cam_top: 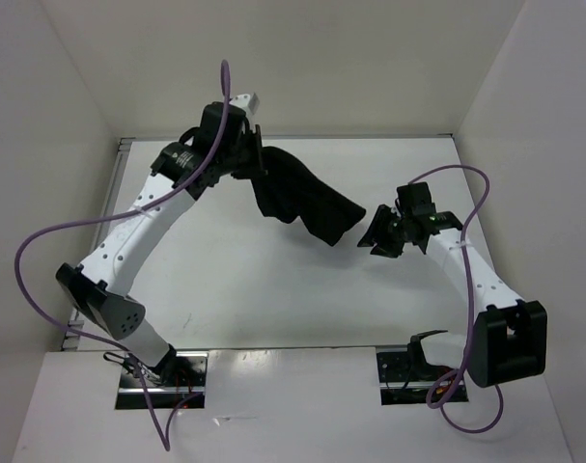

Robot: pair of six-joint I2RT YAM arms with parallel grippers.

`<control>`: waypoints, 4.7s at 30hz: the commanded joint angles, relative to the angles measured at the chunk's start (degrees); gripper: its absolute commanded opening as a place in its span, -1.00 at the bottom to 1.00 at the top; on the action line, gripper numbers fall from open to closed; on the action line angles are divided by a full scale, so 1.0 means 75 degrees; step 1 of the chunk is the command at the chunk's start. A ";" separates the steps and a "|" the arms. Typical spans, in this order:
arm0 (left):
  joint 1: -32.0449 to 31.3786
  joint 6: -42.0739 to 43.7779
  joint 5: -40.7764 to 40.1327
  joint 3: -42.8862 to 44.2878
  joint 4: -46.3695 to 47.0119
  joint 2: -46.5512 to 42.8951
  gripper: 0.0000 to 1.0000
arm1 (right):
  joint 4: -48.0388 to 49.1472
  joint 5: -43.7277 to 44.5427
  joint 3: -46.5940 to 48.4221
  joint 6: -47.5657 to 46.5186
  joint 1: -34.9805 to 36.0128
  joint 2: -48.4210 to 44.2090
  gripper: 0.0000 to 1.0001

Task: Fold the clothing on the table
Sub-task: Move the skirt to the center of the board

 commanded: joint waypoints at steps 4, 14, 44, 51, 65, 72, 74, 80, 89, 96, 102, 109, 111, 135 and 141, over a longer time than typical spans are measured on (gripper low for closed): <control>-0.0511 -0.0429 0.1308 -0.3059 0.0491 -0.0433 -0.84 | 0.0188 0.0000 -0.0140 0.0104 -0.0059 -0.0363 0.00; -0.1298 -0.1357 0.2296 -0.6353 -0.0223 -0.3236 -0.77 | 0.0129 -0.0234 0.0469 0.0104 0.0022 0.0256 0.00; -0.1320 -0.0501 0.2797 -0.4307 0.1462 0.0736 -0.04 | -0.0081 0.0059 0.0176 0.0046 0.0047 -0.0517 0.00; -0.1381 -0.0572 0.2238 -0.4375 0.0973 0.0164 0.75 | -0.0152 -0.0012 0.0247 -0.0025 0.0046 -0.0377 0.00; -0.0315 0.0294 -0.0446 -0.2335 0.0750 0.1697 0.78 | 0.0247 -0.0375 0.0399 0.0116 0.0339 0.0128 0.00; 0.0296 0.1079 -0.0365 -0.2475 0.1465 0.1990 0.56 | 0.0165 -0.0375 0.0399 0.0198 0.0585 0.0128 0.00; 0.0378 0.1232 -0.0365 -0.2475 0.1663 0.2061 0.40 | 0.0165 -0.0375 0.0329 0.0198 0.0585 0.0058 0.00; 0.0448 0.2087 -0.0177 -0.2650 0.1945 0.2540 -0.09 | 0.0094 -0.0305 0.0118 0.0198 0.0585 -0.0013 0.00; 0.0589 0.2346 0.0268 -0.2638 0.1570 0.3326 -0.12 | 0.0094 -0.0305 -0.0023 0.0268 0.0585 -0.0083 0.00; 0.0589 0.2416 0.0338 -0.2873 0.1710 0.3491 -0.17 | 0.0094 -0.0305 -0.0023 0.0339 0.0585 -0.0083 0.00; 0.0589 0.2487 0.0608 -0.3037 0.1711 0.3655 -0.35 | 0.0094 -0.0235 -0.0023 0.0339 0.0585 -0.0083 0.00; 0.0589 0.2487 0.0549 -0.3189 0.1606 0.3725 -1.00 | 0.0094 -0.0234 -0.0023 0.0409 0.0585 -0.0083 0.00; 0.0589 0.2405 0.0841 -0.2980 0.1535 0.3247 -1.00 | 0.0094 -0.0164 -0.0023 0.0409 0.0585 -0.0153 0.00; 0.0584 -0.0171 0.5873 -0.0338 0.2951 0.0891 -1.00 | -0.0198 0.1112 0.0047 0.1123 0.0585 -0.1289 0.00; 0.2670 -0.1695 0.4628 -0.4806 0.3911 -0.0234 -1.00 | -0.0269 0.1254 0.0047 0.1194 0.0516 -0.1677 0.00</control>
